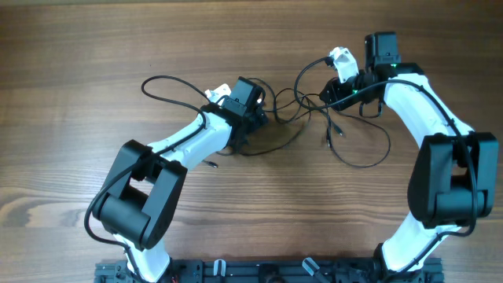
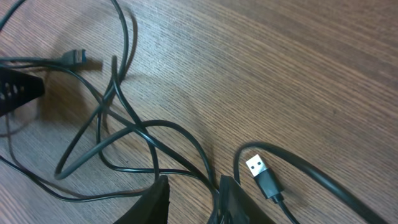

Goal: Untangle cables

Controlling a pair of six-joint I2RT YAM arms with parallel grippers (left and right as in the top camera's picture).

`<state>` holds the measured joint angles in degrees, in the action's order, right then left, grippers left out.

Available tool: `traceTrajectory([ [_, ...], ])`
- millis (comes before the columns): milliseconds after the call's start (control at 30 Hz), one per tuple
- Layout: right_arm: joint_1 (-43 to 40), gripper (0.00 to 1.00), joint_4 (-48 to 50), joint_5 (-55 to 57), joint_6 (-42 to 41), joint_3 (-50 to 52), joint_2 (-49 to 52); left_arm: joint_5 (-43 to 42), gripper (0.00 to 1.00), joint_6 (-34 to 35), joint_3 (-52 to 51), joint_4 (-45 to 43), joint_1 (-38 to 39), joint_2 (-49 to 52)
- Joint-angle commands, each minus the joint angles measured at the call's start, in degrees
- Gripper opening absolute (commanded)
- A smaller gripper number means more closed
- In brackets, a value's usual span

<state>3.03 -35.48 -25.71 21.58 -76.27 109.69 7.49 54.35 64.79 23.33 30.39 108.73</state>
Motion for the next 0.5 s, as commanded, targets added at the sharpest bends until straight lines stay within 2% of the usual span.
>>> traceTrajectory([
  [0, 0.17, 0.38, 0.31, -0.7, 4.0, 0.66, 1.95, 0.11, 1.0, 0.13, -1.03, 0.72, 0.04, 0.79],
  [33, 0.17, 0.45, 0.48, 0.04, 4.13, 0.66, 2.34, 0.11, 1.0, 0.13, -1.03, 0.72, 0.04, 0.79],
  [100, 0.2, 0.48, 1.14, 1.44, 4.26, 0.66, 3.58, 0.11, 1.0, 0.11, -1.03, 0.72, 0.04, 0.79],
  [133, 0.17, 0.63, 1.36, 1.57, 5.66, 0.66, 4.5, 0.11, 1.0, 0.13, -1.03, 0.72, 0.04, 0.79],
  [167, 0.2, 1.0, 1.38, 1.55, 8.02, 0.66, 5.64, 0.11, 1.0, 0.11, -1.03, 0.72, 0.04, 0.79],
  [300, 0.17, 1.0, 5.31, 6.56, 7.96, 0.66, 7.1, 0.11, 1.0, 0.11, -1.03, 0.72, 0.04, 0.79],
  [367, 0.17, 1.0, 7.78, 13.66, 1.9, 0.66, 7.1, 0.11, 1.0, 0.13, -1.03, 0.7, 0.04, 0.79],
  [400, 0.17, 0.87, 8.28, 17.14, 0.26, 0.66, 7.1, 0.11, 1.0, 0.13, -1.03, 0.7, 0.04, 0.79],
  [433, 0.17, 0.57, 8.44, 20.02, -0.5, 0.63, 7.08, 0.11, 1.0, 0.13, -1.03, 0.68, 0.04, 0.79],
  [467, 0.17, 0.07, 8.37, 21.75, -1.11, 0.63, 6.97, 0.11, 1.0, 0.13, -1.03, 0.7, 0.04, 0.79],
])
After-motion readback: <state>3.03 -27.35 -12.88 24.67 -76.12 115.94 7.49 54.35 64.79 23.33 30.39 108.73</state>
